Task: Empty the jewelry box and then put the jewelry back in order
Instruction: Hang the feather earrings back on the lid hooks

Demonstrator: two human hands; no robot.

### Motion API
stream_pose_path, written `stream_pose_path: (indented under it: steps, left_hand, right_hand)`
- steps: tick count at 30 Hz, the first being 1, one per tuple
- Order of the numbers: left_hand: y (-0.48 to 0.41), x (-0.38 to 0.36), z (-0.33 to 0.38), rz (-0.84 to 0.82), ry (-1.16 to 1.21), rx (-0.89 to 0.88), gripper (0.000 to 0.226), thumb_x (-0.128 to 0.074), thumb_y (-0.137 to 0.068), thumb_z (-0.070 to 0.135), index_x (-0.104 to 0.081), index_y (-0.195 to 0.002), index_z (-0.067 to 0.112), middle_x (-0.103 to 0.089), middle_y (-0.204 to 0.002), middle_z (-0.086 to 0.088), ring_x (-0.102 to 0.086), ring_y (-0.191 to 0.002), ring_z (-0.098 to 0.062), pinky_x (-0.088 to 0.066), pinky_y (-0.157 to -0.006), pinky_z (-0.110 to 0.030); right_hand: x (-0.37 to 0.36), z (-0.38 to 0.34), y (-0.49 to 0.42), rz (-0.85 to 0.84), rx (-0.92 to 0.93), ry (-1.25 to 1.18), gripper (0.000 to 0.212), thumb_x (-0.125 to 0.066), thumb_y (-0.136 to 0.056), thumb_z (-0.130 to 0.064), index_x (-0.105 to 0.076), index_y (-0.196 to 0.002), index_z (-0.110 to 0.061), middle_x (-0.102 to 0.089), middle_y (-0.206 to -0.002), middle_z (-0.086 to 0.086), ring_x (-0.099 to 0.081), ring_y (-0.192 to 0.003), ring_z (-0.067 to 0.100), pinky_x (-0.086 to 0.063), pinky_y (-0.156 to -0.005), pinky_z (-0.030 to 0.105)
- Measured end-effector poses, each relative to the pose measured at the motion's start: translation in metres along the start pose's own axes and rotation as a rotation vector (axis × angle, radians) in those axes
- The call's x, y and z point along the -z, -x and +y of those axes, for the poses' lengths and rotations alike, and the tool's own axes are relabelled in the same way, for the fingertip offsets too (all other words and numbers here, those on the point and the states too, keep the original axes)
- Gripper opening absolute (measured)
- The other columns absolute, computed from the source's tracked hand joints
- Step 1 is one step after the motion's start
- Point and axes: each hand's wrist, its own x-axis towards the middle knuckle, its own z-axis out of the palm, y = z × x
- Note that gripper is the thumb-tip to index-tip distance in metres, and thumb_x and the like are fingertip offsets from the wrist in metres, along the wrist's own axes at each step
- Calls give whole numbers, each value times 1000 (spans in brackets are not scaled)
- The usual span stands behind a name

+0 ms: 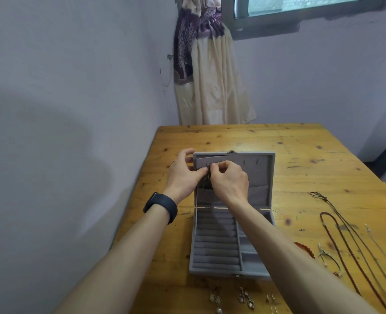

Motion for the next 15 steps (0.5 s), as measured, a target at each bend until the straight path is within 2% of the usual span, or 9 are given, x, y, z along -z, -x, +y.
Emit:
stream_pose_path:
  steps: [4, 6, 9, 15]
  left_hand:
    - [-1, -1, -3, -5, -4, -5, 68, -81, -81, 26, -44, -138, 25, -57, -128, 2, -61, -101, -11, -59, -83, -31]
    - [-1, -2, -4, -7, -26, -20, 72, -83, -78, 28, -43, -139, 26, -56, -129, 1, -60, -105, -14, -59, -86, -35]
    - [-1, -4, -6, 19, -70, -45, 75, -84, -76, 29, -43, -139, 28, -53, -130, 0, -58, -108, -16, -58, -88, -34]
    - [0, -7, -5, 47, -85, -50, 70, -81, -79, 25, -43, -137, 30, -53, -128, 1, -56, -104, -12, -56, -88, -33]
  right_hand:
    - [-2, -2, 3, 24, -4, -12, 28, -52, -95, -45, -72, -95, -25, -72, -90, -5, -64, -91, 19, -48, -78, 33]
    - [0, -5, 2, 4, -49, -5, 28, -54, -94, -44, -74, -93, -25, -71, -89, -3, -63, -88, 20, -45, -75, 31]
    - [4, -8, -1, -46, -123, -37, 26, -57, -92, -42, -75, -93, -24, -71, -91, -1, -61, -87, 21, -41, -73, 30]
    - [2, -3, 2, -84, -113, -64, 22, -55, -94, -39, -67, -83, -25, -69, -86, -3, -61, -86, 19, -44, -74, 30]
